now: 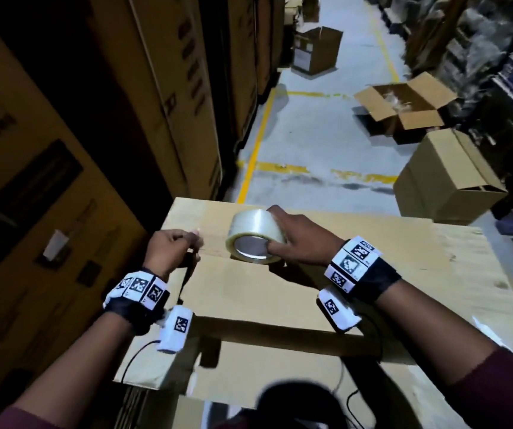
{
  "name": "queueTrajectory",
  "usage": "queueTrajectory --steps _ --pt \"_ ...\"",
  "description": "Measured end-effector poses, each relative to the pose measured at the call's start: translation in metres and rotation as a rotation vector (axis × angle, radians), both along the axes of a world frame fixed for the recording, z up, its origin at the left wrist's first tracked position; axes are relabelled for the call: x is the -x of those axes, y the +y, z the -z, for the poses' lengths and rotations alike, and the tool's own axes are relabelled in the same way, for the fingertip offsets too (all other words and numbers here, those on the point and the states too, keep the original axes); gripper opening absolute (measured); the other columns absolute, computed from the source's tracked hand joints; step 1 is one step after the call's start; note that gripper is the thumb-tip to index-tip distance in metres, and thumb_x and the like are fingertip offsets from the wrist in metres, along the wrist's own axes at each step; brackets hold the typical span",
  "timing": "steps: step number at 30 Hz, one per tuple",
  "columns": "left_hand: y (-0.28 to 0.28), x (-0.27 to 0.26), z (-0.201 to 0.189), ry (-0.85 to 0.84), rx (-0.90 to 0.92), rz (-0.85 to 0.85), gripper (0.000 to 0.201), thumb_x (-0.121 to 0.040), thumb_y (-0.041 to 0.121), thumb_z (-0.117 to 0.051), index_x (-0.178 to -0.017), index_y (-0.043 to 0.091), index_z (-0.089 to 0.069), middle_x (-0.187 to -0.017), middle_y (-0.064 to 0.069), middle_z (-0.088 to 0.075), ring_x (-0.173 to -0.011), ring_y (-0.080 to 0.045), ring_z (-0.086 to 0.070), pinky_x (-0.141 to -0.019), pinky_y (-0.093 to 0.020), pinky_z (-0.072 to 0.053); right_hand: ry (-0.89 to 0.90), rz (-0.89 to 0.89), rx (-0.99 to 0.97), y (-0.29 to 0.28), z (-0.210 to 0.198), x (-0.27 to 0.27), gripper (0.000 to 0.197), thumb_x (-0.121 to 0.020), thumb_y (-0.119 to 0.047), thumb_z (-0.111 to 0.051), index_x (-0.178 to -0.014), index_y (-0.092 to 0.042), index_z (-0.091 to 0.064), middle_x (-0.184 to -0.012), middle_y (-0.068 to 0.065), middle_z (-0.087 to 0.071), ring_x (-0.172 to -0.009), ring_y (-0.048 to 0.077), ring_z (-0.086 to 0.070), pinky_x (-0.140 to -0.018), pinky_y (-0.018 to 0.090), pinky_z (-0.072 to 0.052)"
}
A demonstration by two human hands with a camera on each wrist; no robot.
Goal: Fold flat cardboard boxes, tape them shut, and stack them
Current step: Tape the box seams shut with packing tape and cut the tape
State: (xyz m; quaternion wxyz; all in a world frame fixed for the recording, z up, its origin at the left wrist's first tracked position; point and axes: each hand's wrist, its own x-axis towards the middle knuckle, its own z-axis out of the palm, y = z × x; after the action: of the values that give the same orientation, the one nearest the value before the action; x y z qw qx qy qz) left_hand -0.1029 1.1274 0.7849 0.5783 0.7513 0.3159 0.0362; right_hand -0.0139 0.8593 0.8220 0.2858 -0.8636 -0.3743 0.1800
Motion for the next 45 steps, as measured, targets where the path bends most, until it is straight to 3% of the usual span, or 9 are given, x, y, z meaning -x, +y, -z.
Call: queueTrajectory --steps 2,10,14,22,28,32,38,42,45 --pt "0.002 0.005 0.007 0.011 0.127 -0.019 0.026 -0.098 0.015 -0.062 -0.079 -0.002 -0.065 -0.076 -0.013 -0.061 -0.041 -0.017 -0.054 -0.044 -0.021 -0.048 -0.005 -0.029 0.033 0.008 0.004 0.0 0.057 -0.09 -0.032 -0.068 -0.131 -0.009 -0.036 -0.105 0.006 -0.06 -0.089 0.026 -0.056 -0.069 0.031 -0.036" --pt "0.028 0.015 0.039 0.005 0.2 -0.011 0.029 -0.097 0.021 -0.064 -0.078 0.001 -0.07 -0.07 -0.006 -0.061 -0.047 -0.018 -0.056 -0.048 -0.024 -0.052 -0.033 -0.067 0.041 0.03 0.0 -0.004 0.052 -0.09 -0.03 -0.073 -0.128 -0.016 -0.042 -0.102 -0.004 -0.06 -0.085 0.016 -0.056 -0.066 0.019 -0.039" --pt "0.026 0.016 0.052 0.014 0.333 -0.062 0.026 -0.094 0.023 -0.067 -0.073 0.008 -0.071 -0.07 -0.007 -0.063 -0.052 -0.022 -0.056 -0.052 -0.025 -0.052 -0.059 -0.076 0.055 0.041 -0.002 -0.008 0.05 -0.09 -0.031 -0.073 -0.127 -0.017 -0.043 -0.101 -0.001 -0.06 -0.084 0.021 -0.055 -0.07 0.03 -0.041" --pt "0.022 0.02 0.063 -0.054 0.444 -0.199 0.023 -0.095 0.022 -0.066 -0.087 0.002 -0.075 -0.074 -0.007 -0.069 -0.054 -0.02 -0.06 -0.051 -0.024 -0.052 -0.058 -0.069 0.02 0.046 -0.001 -0.01 0.05 -0.088 -0.035 -0.076 -0.125 -0.03 -0.044 -0.102 -0.006 -0.063 -0.086 0.015 -0.059 -0.071 0.029 -0.051" --pt "0.015 0.021 0.064 -0.016 0.424 -0.173 0.025 -0.093 0.021 -0.069 -0.076 0.003 -0.072 -0.071 -0.011 -0.066 -0.058 -0.024 -0.057 -0.049 -0.023 -0.048 -0.049 -0.067 -0.017 0.049 -0.002 -0.008 0.047 -0.087 -0.03 -0.076 -0.118 -0.038 -0.041 -0.101 -0.008 -0.063 -0.087 0.016 -0.06 -0.073 0.033 -0.054" --pt "0.014 0.02 0.069 -0.021 0.365 -0.162 0.023 -0.086 0.023 -0.077 -0.083 0.001 -0.075 -0.078 -0.016 -0.071 -0.068 -0.026 -0.062 -0.064 -0.031 -0.053 -0.041 -0.05 -0.019 0.048 0.001 -0.008 0.047 -0.087 -0.03 -0.076 -0.123 -0.029 -0.046 -0.099 -0.005 -0.064 -0.085 0.018 -0.06 -0.072 0.033 -0.052" --pt "0.014 0.021 0.089 -0.011 0.153 -0.151 0.02 -0.084 0.013 -0.078 -0.102 0.011 -0.069 -0.107 -0.011 -0.072 -0.076 -0.013 -0.065 -0.054 -0.015 -0.05 -0.024 -0.024 -0.033 0.046 0.006 -0.004 0.054 -0.08 -0.046 -0.063 -0.125 -0.027 -0.042 -0.096 -0.002 -0.064 -0.081 0.02 -0.06 -0.068 0.032 -0.049" --pt "0.015 0.032 0.079 -0.302 -0.135 -0.011 0.028 -0.096 0.014 -0.063 -0.123 0.021 -0.064 -0.123 0.004 -0.066 -0.11 -0.011 -0.063 -0.084 -0.023 -0.055 -0.027 -0.037 -0.021 0.045 0.008 -0.004 0.059 -0.075 -0.059 -0.057 -0.122 -0.029 -0.039 -0.097 -0.002 -0.064 -0.084 0.021 -0.062 -0.07 0.036 -0.052" --pt "0.009 0.042 0.064 -0.375 -0.447 0.392 0.048 -0.104 0.034 -0.047 -0.15 0.021 -0.043 -0.154 0.007 -0.043 -0.143 -0.005 -0.034 -0.113 -0.021 -0.033 -0.007 -0.03 -0.025 0.046 0.009 -0.004 0.054 -0.079 -0.052 -0.067 -0.119 -0.027 -0.039 -0.094 -0.001 -0.065 -0.081 0.02 -0.062 -0.069 0.037 -0.052"
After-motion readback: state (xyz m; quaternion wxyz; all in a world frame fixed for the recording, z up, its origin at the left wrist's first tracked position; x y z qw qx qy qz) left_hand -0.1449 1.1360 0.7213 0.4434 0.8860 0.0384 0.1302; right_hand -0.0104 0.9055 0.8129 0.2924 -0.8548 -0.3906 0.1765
